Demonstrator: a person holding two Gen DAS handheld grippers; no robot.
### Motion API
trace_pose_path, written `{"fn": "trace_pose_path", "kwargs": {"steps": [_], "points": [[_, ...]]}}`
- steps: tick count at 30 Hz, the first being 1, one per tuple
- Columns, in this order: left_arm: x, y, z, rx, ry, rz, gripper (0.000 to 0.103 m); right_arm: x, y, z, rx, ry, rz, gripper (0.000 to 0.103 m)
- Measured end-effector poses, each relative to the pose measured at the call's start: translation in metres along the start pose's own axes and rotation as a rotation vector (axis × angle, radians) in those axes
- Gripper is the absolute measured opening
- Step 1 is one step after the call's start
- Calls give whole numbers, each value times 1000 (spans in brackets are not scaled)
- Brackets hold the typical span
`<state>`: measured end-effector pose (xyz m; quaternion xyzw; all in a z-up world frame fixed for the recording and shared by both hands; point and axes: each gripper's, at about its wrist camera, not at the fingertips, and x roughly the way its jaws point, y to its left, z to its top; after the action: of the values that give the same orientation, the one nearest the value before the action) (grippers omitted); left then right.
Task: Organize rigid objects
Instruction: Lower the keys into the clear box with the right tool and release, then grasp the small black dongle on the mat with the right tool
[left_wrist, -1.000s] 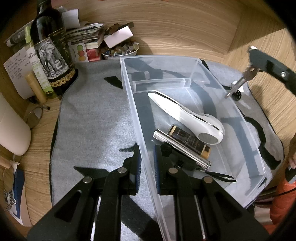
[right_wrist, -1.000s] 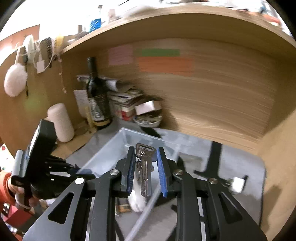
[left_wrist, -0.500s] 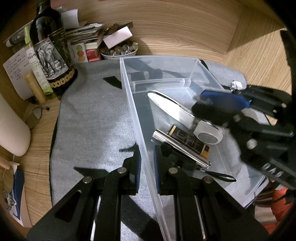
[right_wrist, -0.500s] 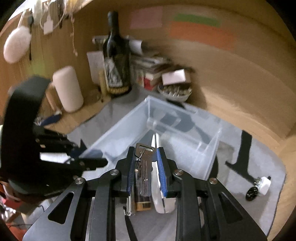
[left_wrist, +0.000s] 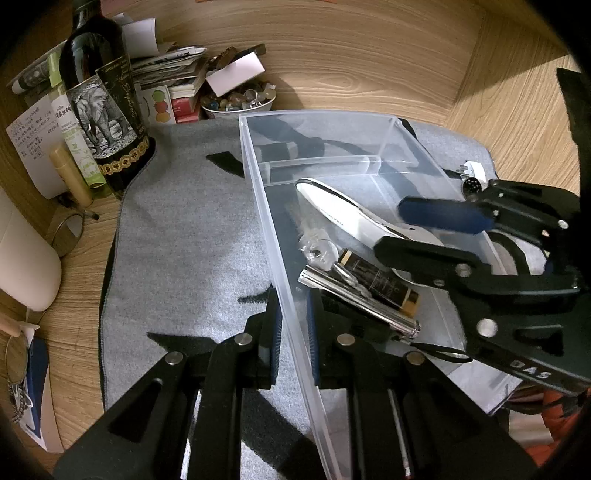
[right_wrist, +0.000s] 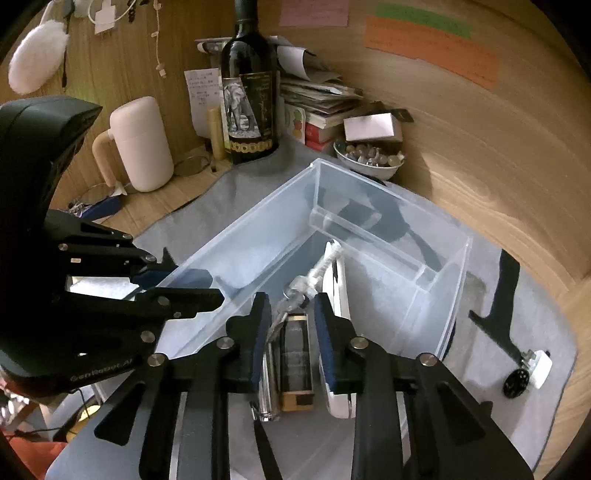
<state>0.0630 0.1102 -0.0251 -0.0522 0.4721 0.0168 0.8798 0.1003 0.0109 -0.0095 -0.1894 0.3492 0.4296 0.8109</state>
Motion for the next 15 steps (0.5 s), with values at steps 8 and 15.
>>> {"fn": "trace_pose_path", "kwargs": {"steps": [8,15], "points": [[0,0,0,0,-1,0,12,-32,-13,0,38,-81,-45,43],[0,0,0,4,1,4,12,-60,-43,-5,99,-129,-137,46]]}}
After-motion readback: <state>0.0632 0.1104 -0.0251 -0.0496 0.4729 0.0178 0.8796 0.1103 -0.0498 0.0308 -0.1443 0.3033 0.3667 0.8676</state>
